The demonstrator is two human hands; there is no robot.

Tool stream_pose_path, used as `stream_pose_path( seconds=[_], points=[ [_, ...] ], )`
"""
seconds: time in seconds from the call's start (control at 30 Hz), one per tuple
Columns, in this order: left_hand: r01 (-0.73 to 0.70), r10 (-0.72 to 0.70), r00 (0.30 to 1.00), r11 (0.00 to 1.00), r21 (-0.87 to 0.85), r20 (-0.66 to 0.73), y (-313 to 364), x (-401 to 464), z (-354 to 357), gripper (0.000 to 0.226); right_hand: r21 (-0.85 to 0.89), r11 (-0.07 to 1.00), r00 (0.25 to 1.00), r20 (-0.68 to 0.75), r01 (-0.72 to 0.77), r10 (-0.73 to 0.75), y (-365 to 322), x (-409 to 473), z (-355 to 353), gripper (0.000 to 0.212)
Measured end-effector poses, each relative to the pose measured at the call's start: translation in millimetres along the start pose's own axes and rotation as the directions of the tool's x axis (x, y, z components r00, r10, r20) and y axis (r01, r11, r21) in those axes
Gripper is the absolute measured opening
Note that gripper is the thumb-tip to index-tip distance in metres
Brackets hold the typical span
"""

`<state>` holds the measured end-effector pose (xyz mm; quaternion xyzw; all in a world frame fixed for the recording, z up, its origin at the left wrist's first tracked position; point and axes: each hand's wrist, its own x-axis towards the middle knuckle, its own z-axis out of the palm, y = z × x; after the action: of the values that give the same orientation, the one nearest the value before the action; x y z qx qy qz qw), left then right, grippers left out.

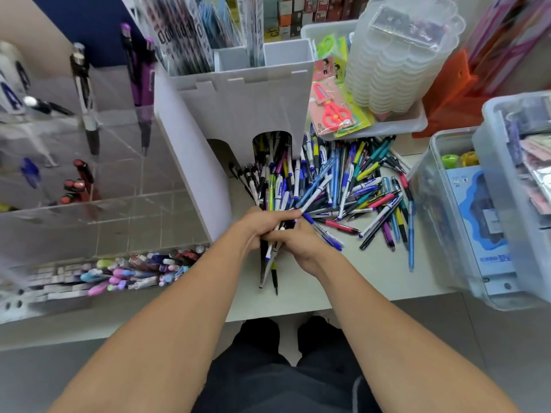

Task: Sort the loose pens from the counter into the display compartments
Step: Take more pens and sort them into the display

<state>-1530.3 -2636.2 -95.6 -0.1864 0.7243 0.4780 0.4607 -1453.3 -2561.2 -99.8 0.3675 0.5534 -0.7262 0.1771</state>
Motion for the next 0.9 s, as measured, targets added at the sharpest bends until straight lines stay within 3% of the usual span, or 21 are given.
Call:
stream_pose_path(
  seconds=[0.07,0.13,0.23,0.3,0.4,0.5,0.57,0.63,0.73,0.8,0.9],
  points=[
    [-0.03,0.03,0.999,1.0,0.003,0.011,-1.4,-3.5,-0.6,0.068,0.097,0.995,0.999,0.035,0.016,-0.02,-2.5,-7.6,-8.8,0.026],
    [-0.064,0.064,0.998,0.998,0.021,-0.022,-6.3,-4.8,1.3,0.059,0.193,0.981,1.0,0.006,-0.002,0.001,-5.2,-12.7,-17.3,0.018],
    [-0.101,0.106,0.991,0.993,0.055,-0.084,-14.1,-1.7,3.6,0.074,0.237,0.971,0.996,-0.088,-0.008,0.03,1.9,-13.2,-27.0,0.015],
    [-0.103,0.114,0.985,0.991,0.089,-0.131,-19.5,8.6,2.2,0.084,0.172,0.985,0.986,-0.157,-0.023,0.05,12.5,-9.4,-30.7,0.01],
    [-0.086,0.117,0.975,0.982,0.166,-0.187,-13.0,-5.0,1.5,0.08,-0.022,0.998,0.934,-0.355,-0.057,0.046,24.6,-6.9,-27.1,0.046],
    [-0.063,0.114,0.968,0.973,0.221,-0.224,-9.8,-13.3,-0.5,0.067,-0.306,0.952,0.835,-0.524,-0.001,-0.167,32.4,-27.3,-16.1,0.061],
    [-0.047,0.103,0.969,0.968,0.245,-0.222,-10.8,-11.4,-3.5,0.066,-0.513,0.858,0.854,-0.452,-0.012,-0.259,44.1,-42.6,-7.4,0.064],
    [-0.043,0.102,0.97,0.965,0.258,-0.221,-11.3,-11.4,-6.2,0.067,-0.689,0.717,0.933,-0.319,-0.106,-0.169,54.6,-50.5,5.2,0.069],
    [-0.059,0.128,0.966,0.955,0.29,-0.226,-13.3,-12.2,-8.8,0.065,-0.826,0.545,0.969,-0.231,-0.147,-0.089,64.2,-45.7,21.1,0.068],
    [-0.074,0.152,0.961,0.946,0.315,-0.231,-14.2,-12.1,-10.2,0.066,-0.845,0.518,0.967,-0.224,-0.131,-0.121,62.5,-38.2,24.1,0.059],
    [-0.087,0.187,0.949,0.929,0.361,-0.253,-15.5,-12.1,-11.8,0.063,-0.81,0.569,0.952,-0.27,-0.144,-0.143,57.0,-26.6,13.4,0.041]
  ],
)
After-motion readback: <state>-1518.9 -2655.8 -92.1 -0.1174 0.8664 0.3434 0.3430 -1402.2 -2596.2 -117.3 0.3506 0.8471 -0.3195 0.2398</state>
